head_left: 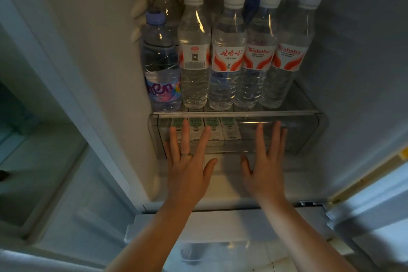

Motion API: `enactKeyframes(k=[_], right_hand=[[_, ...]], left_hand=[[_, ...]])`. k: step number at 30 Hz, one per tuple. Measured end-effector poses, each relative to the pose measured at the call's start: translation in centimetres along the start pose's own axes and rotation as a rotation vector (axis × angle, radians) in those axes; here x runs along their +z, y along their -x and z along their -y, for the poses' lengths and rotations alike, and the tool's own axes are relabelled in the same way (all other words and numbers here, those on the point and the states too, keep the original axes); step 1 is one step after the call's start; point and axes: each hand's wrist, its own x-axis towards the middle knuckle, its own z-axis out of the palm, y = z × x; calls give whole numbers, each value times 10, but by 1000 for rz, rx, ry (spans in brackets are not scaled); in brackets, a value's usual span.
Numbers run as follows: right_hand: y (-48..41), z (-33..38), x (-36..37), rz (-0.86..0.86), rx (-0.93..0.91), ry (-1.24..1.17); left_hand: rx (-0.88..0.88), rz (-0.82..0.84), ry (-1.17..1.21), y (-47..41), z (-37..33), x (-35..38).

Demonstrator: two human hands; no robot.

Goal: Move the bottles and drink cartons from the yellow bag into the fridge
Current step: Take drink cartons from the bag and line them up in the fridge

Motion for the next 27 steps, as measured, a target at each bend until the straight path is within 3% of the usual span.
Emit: enactKeyframes(k=[6, 13, 19, 27], right_hand=[[2, 0, -7, 13, 6, 25], [39, 13, -23, 164, 113, 197], [92, 15, -32, 276, 90, 249], [154, 10, -64, 432, 14, 191]], left_hand=[[19, 45, -22, 1, 2, -3], [55, 152, -53, 22, 8, -21], [-6, 336, -65, 72, 6, -35], [-140, 334, -185, 164, -27, -52]])
